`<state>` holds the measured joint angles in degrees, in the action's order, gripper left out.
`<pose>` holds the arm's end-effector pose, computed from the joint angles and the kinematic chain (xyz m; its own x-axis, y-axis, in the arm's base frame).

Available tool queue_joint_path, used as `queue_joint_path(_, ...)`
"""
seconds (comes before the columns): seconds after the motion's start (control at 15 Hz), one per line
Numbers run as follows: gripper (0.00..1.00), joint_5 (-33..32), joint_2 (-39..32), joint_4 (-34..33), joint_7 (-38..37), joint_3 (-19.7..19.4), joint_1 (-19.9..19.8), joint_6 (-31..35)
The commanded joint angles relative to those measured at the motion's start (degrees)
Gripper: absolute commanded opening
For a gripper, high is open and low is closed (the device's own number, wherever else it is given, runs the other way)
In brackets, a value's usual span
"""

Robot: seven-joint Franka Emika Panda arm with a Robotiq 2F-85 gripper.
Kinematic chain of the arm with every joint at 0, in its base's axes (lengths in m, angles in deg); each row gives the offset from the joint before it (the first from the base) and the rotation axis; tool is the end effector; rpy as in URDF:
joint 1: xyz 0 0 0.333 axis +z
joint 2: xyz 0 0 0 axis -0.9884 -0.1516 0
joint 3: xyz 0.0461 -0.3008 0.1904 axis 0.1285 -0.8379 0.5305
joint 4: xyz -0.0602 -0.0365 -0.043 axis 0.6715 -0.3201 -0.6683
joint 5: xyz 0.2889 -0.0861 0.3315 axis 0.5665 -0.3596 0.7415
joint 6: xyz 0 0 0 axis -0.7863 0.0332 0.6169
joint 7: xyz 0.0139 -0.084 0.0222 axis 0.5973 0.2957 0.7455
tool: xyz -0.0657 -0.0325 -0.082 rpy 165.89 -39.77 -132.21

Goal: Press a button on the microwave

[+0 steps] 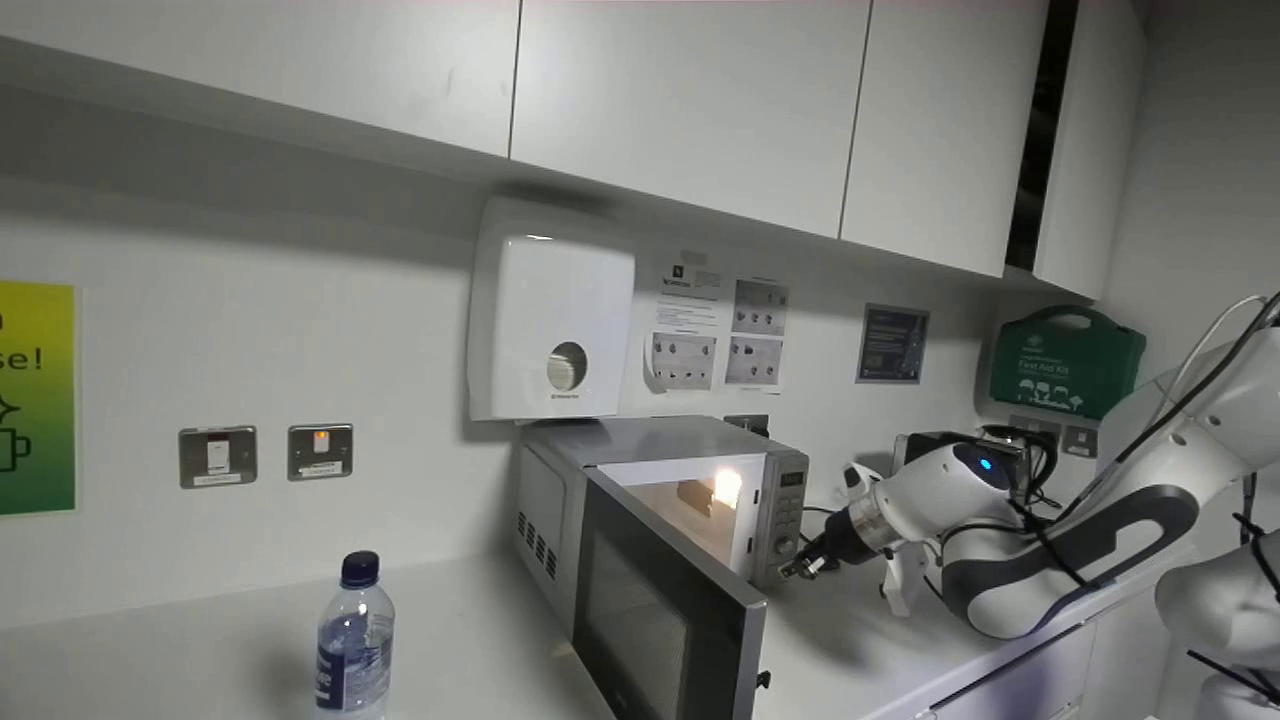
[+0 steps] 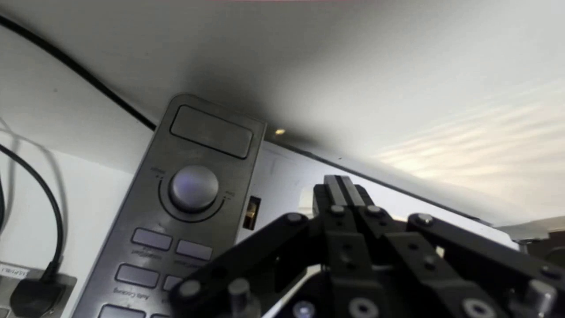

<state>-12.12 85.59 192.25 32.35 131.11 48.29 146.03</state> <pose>0.3542 0.3440 0.3454 0.5952 0.4169 0.6870 0.4080 -0.8933 0.1885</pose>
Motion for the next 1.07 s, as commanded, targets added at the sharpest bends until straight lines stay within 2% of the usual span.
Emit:
queue_joint_path(0.0,0.00,0.06,-7.47,-0.45,4.01,-13.02,14.57,-8.03)
queue_joint_path(0.33,0.00,0.59,-4.15,-2.43,2.34,-28.83,32.68,-22.32)
queue_joint_path(0.53,0.00,1.06,-1.66,-4.12,1.81,-36.83,41.26,-32.89)
queue_joint_path(0.73,0.00,0.25,1.66,-5.76,1.14,-42.32,46.84,-41.73)
queue_joint_path(1.0,0.00,0.14,4.76,-7.21,1.44,-47.05,51.92,-49.45)
